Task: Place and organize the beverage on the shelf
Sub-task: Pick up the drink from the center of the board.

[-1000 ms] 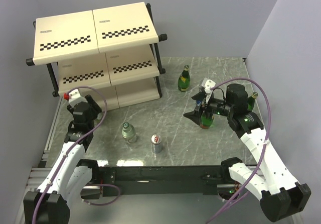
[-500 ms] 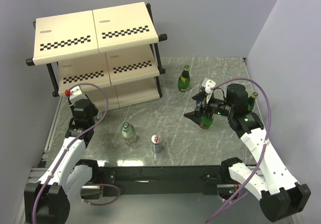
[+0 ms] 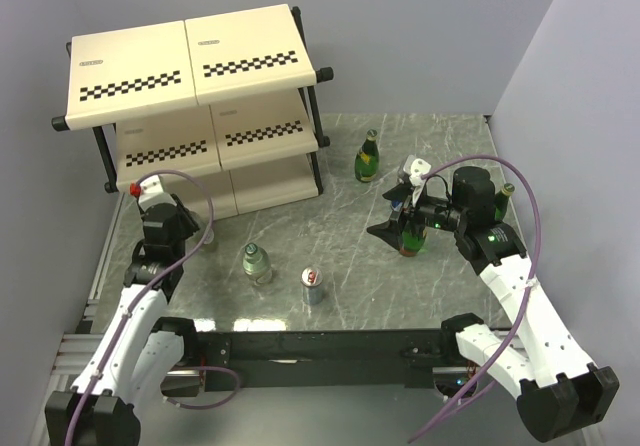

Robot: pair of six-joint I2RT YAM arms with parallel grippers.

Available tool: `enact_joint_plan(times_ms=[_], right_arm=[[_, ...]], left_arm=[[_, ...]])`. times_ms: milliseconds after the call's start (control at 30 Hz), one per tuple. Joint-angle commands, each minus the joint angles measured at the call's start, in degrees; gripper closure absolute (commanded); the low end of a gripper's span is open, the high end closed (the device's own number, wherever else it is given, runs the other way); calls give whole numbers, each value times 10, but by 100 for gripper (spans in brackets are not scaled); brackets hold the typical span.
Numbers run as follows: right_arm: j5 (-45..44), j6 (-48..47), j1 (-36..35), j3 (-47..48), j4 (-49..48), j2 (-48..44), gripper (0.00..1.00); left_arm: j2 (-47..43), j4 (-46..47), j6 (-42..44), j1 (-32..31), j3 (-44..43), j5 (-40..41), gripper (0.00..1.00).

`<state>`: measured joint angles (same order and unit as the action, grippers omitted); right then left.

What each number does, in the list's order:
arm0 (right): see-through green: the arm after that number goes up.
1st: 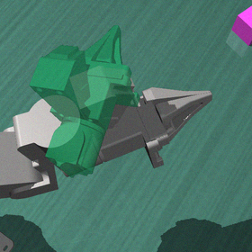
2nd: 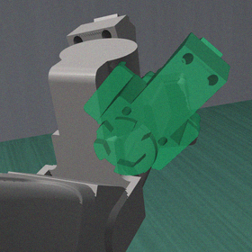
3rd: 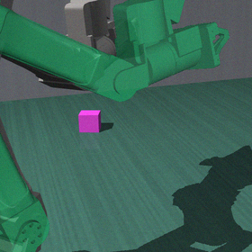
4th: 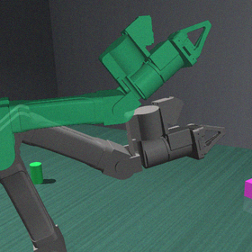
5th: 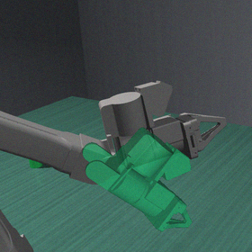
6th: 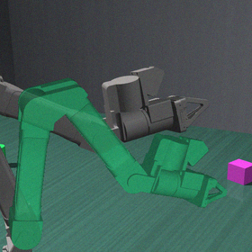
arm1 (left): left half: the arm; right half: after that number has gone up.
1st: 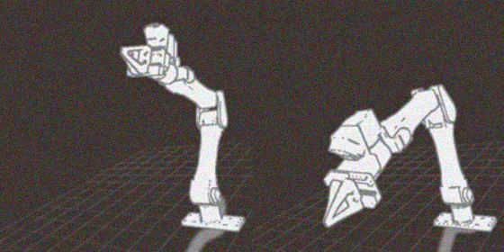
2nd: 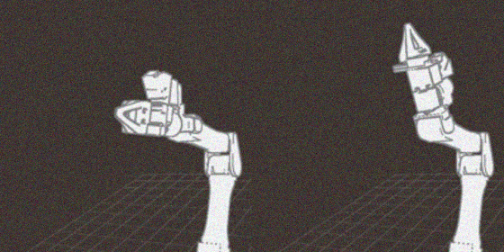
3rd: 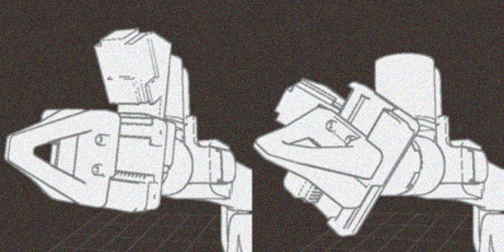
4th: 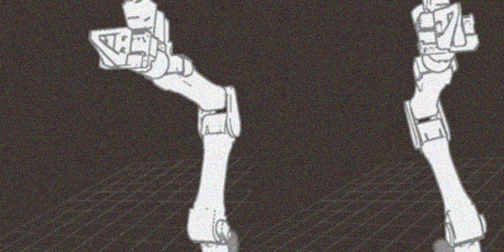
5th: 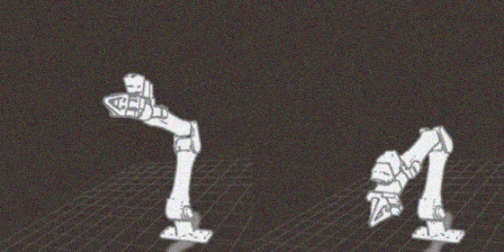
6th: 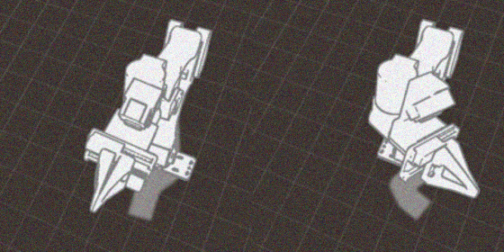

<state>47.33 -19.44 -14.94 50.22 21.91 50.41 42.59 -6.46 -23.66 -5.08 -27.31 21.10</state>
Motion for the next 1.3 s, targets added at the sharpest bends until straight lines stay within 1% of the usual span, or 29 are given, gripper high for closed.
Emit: enact_joint_plan(times_ms=[0, 267, 500, 900, 1100, 1267], right_arm=[[13, -9, 5, 3, -6, -3, 0], [18, -11, 6, 5, 0, 1, 0], [22, -13, 8, 5, 2, 3, 0], [28, -17, 12, 5, 4, 7, 0], [36, -20, 12, 3, 7, 10, 0], [38, -21, 12, 4, 7, 14, 0]], left_arm=[[-32, -7, -21, -2, -42, -40, 100], [-69, -49, -12, -2, -74, -98, 100], [-105, -49, 13, -3, -92, -134, 100], [-89, -66, 34, -3, -166, -207, 100], [-75, -70, 27, -4, -199, -242, 100], [-65, -62, 21, -5, -216, -256, 100]])
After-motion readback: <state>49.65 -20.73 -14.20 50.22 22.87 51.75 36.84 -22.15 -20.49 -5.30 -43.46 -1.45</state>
